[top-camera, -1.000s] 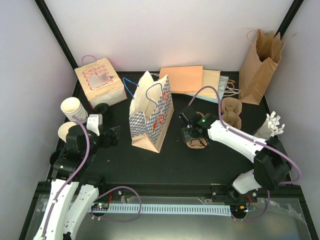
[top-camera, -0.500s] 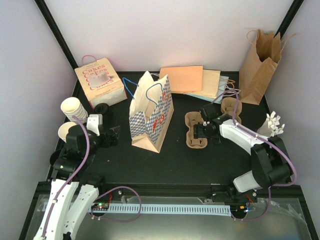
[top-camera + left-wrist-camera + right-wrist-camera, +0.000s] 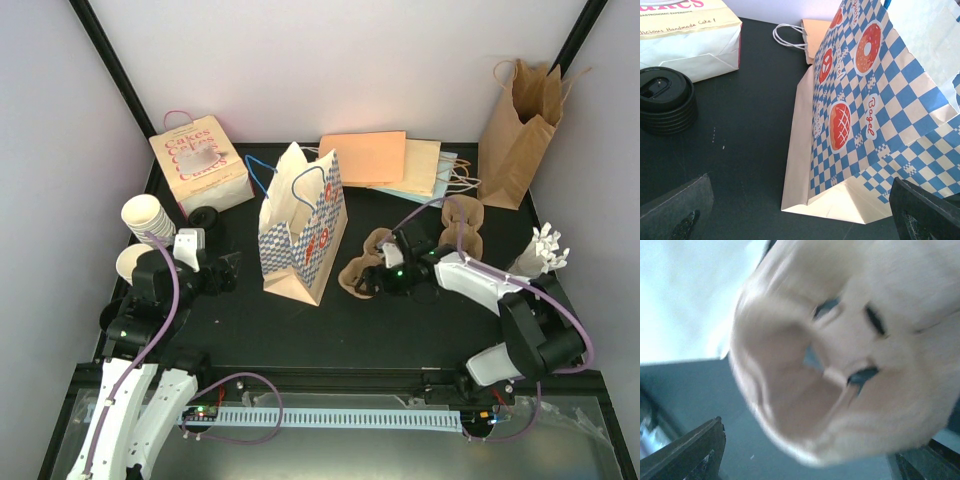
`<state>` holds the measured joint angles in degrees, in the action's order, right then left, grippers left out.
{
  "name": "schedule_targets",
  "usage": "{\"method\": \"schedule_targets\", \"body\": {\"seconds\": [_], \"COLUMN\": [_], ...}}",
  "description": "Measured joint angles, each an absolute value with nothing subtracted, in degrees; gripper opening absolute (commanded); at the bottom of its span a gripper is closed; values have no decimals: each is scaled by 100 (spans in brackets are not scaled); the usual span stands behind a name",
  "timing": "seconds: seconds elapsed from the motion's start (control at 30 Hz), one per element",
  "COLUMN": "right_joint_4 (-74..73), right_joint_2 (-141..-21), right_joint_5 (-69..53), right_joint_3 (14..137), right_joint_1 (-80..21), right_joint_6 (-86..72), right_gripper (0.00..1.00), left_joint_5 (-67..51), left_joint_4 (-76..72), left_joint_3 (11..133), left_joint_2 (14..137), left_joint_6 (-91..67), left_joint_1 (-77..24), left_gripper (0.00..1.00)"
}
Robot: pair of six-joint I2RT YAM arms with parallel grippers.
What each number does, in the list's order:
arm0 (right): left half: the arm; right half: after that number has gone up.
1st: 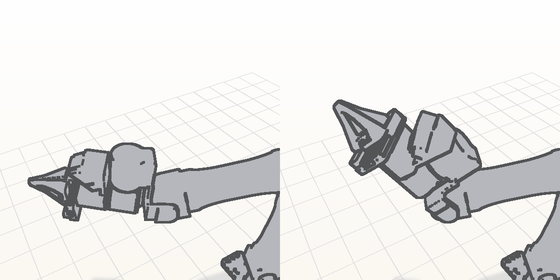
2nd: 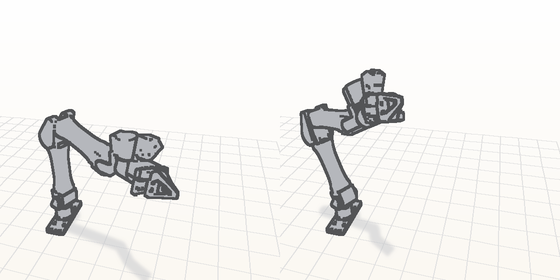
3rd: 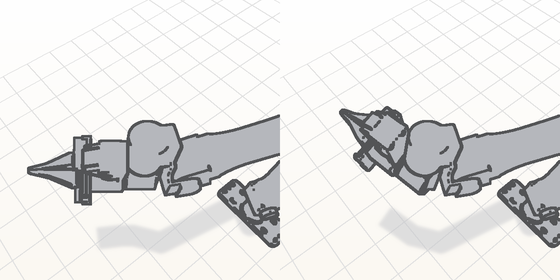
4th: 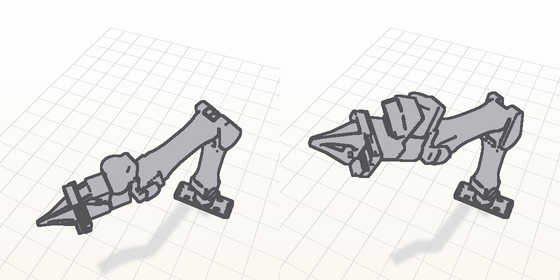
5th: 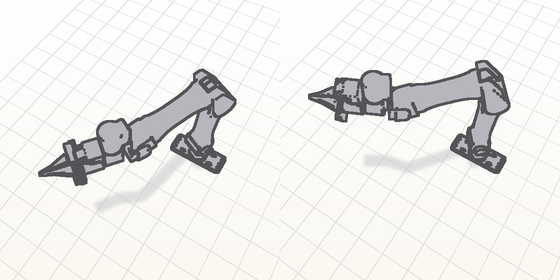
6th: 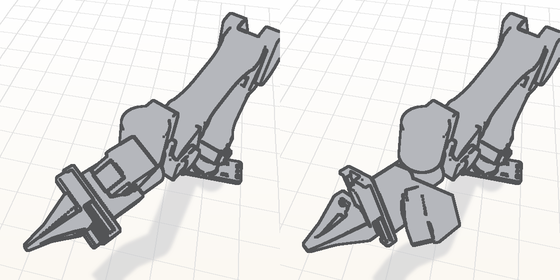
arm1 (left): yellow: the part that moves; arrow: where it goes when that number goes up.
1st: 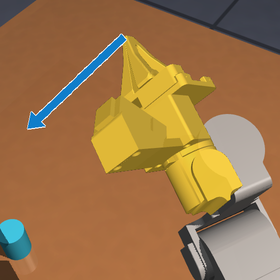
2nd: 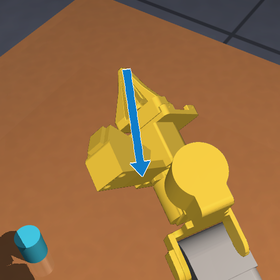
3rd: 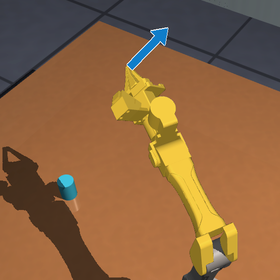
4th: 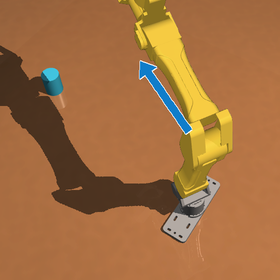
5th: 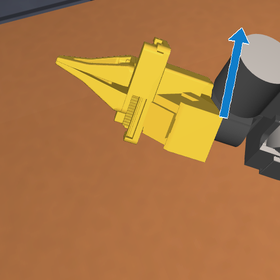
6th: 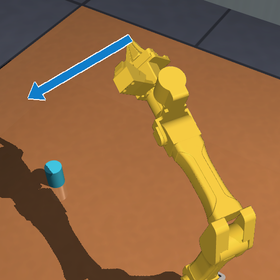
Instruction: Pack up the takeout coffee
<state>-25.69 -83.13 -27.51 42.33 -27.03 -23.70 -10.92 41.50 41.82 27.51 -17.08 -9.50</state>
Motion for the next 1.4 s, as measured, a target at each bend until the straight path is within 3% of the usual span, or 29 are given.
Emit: {"method": "schedule_targets", "body": {"seconds": [0.2,0.5,0.73,0.9,1.4], "right_joint_4": [-3092,-3966,-3999,-4029,-3844], "right_joint_2": [-8315,-8322,-9557,-10112,-10112], "right_joint_5": [-2961,-965,-156,27,-16], "right_joint_3": [4584,5693,6504,6748,6735], "right_joint_1": [-3201,-3201,-3194,-3194,-3361], "right_joint_6": [-1841,-1420,-1007,-781,-425], "right_gripper": [88,85,80,77,78], "left_joint_5": [-1092,-1090,-1090,-1087,-1087], "left_joint_4": [4150,4150,4150,4150,4150], "left_joint_3": [4182,4182,4182,4182,4182], "left_joint_2": [2751,2751,2753,2753,2823], "left_joint_6": [-1708,-1708,-1708,-1708,-1708], "left_joint_1": [-950,-950,-950,-950,-950], "left_gripper": [99,99,99,99,99]}}
